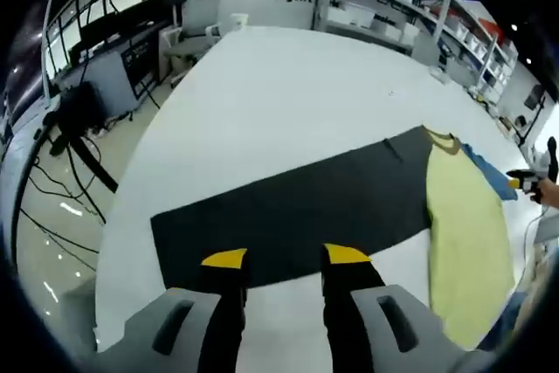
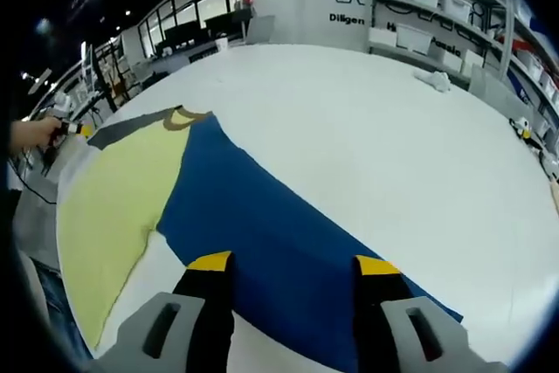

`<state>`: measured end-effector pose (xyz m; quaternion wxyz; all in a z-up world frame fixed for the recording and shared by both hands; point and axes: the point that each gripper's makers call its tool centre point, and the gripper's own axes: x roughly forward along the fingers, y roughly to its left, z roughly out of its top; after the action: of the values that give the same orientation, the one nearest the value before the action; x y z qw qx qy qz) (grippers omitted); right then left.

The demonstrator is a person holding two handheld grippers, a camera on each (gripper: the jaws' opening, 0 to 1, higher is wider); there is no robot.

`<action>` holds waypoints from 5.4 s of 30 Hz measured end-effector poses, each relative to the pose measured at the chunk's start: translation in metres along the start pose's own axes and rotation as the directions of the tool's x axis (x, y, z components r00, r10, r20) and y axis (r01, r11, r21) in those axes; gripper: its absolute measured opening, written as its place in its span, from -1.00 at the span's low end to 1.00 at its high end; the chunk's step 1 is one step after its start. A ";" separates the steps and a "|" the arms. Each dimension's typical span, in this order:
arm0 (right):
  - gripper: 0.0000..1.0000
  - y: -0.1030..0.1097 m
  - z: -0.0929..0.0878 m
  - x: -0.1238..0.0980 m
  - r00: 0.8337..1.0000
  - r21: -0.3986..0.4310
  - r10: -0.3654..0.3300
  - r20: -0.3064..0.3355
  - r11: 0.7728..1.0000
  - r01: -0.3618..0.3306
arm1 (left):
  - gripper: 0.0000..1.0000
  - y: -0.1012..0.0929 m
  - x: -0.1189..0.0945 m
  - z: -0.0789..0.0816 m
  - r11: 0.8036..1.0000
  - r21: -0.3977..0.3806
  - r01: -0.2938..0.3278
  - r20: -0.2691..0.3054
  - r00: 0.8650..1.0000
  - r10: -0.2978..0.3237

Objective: Fold the garment on the visible template until the final outline fits inside the template.

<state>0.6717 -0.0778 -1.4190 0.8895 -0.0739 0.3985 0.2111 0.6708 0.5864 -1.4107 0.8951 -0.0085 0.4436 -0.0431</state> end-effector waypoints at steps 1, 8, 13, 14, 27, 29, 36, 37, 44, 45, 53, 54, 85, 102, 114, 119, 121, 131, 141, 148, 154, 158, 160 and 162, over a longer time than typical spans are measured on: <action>0.05 0.005 0.001 0.003 1.000 -0.008 0.011 0.003 1.000 -0.011 | -0.29 0.005 0.005 -0.001 0.999 0.040 -0.026 -0.019 0.999 0.026; 0.15 0.009 -0.009 0.016 1.000 -0.033 0.014 -0.024 0.999 -0.015 | -0.07 0.021 0.023 -0.015 0.994 0.077 -0.082 -0.080 0.993 0.088; 0.21 -0.001 -0.028 0.019 0.997 -0.011 -0.007 -0.079 1.000 0.006 | 0.08 0.010 0.003 -0.018 0.994 0.002 -0.106 -0.064 0.992 0.106; 0.18 -0.002 -0.026 0.017 0.998 -0.045 -0.010 -0.061 0.999 0.007 | 0.08 0.011 0.001 -0.019 0.994 -0.002 -0.111 -0.061 0.992 0.111; 0.24 -0.010 -0.023 0.017 0.998 -0.002 -0.045 -0.054 0.999 0.045 | -0.02 0.031 -0.002 -0.036 0.983 -0.120 -0.137 -0.065 0.989 0.130; 0.25 -0.007 -0.017 0.015 0.998 0.014 -0.037 -0.058 0.999 0.038 | 0.02 0.028 -0.005 -0.031 0.981 -0.146 -0.127 -0.056 0.991 0.120; 0.19 0.022 0.030 0.028 0.998 -0.044 0.032 0.049 0.999 -0.029 | 0.02 -0.025 -0.003 0.026 0.999 -0.010 -0.032 0.082 0.996 0.033; 0.19 0.031 0.042 0.033 0.995 -0.076 0.059 0.080 0.996 -0.053 | 0.03 -0.042 0.002 0.035 1.000 0.016 0.005 0.099 0.995 -0.007; 0.16 0.090 0.088 0.067 0.970 -0.237 0.210 0.119 0.955 -0.178 | 0.09 -0.141 0.030 0.068 0.958 0.178 0.226 0.154 0.955 -0.254; 0.16 0.094 0.089 0.068 0.969 -0.245 0.218 0.116 0.952 -0.185 | 0.11 -0.161 0.034 0.072 0.934 0.224 0.277 0.166 0.934 -0.317; 0.21 0.143 0.109 0.105 0.927 -0.177 0.361 0.105 0.924 -0.340 | 0.17 -0.237 0.066 0.070 0.845 0.292 0.449 0.064 0.872 -0.485; 0.20 0.145 0.111 0.107 0.926 -0.181 0.362 0.105 0.923 -0.341 | 0.18 -0.245 0.067 0.070 0.834 0.293 0.467 0.050 0.864 -0.501; 1.00 0.151 0.091 0.131 0.933 -0.392 0.351 0.082 0.872 -0.294 | 0.99 -0.262 0.106 0.050 0.791 0.502 0.349 0.052 0.901 -0.431; 0.84 0.091 0.047 0.082 0.962 -0.347 0.267 0.058 0.909 -0.231 | 0.95 -0.218 0.081 0.054 0.837 0.436 0.331 0.076 0.913 -0.400; 1.00 0.099 0.036 0.085 0.954 -0.334 0.289 0.077 0.909 -0.249 | 0.99 -0.211 0.089 0.030 0.822 0.469 0.324 0.046 0.920 -0.389; 1.00 0.098 0.034 0.084 0.947 -0.353 0.313 0.067 0.896 -0.270 | 1.00 -0.211 0.089 0.031 0.818 0.472 0.329 0.052 0.916 -0.398; 1.00 0.097 0.033 0.083 0.944 -0.365 0.325 0.063 0.887 -0.281 | 1.00 -0.210 0.089 0.031 0.818 0.471 0.331 0.061 0.913 -0.404; 0.98 0.103 0.041 0.067 0.949 -0.365 0.309 0.059 0.892 -0.268 | 0.99 -0.208 0.072 0.043 0.828 0.447 0.338 0.062 0.912 -0.406; 0.62 0.169 0.029 0.062 0.954 -0.413 0.293 0.059 0.878 -0.244 | 0.98 -0.295 0.036 0.016 0.724 0.539 0.432 0.047 0.842 -0.537; 1.00 0.172 0.015 0.068 0.965 -0.336 0.261 0.034 0.912 -0.235 | 0.98 -0.302 0.045 -0.025 0.682 0.568 0.461 -0.065 0.851 -0.521; 1.00 0.173 0.011 0.065 0.955 -0.344 0.290 0.065 0.905 -0.252 | 0.99 -0.296 0.045 -0.037 0.640 0.619 0.455 -0.089 0.851 -0.518; 1.00 0.173 0.010 0.064 0.951 -0.349 0.303 0.066 0.900 -0.262 | 1.00 -0.297 0.046 -0.036 0.637 0.619 0.459 -0.083 0.845 -0.529; 1.00 0.172 0.008 0.063 0.954 -0.350 0.295 0.056 0.900 -0.258 | 1.00 -0.296 0.046 -0.035 0.631 0.622 0.463 -0.080 0.840 -0.536; 1.00 0.173 0.008 0.063 0.952 -0.354 0.302 0.046 0.896 -0.267 | 0.99 -0.292 0.046 -0.033 0.638 0.620 0.457 -0.114 0.857 -0.503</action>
<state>0.6393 0.1001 -1.4537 0.8411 -0.1582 0.3173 0.4085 0.6520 0.2919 -1.4513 0.8162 0.1709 0.3535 -0.4237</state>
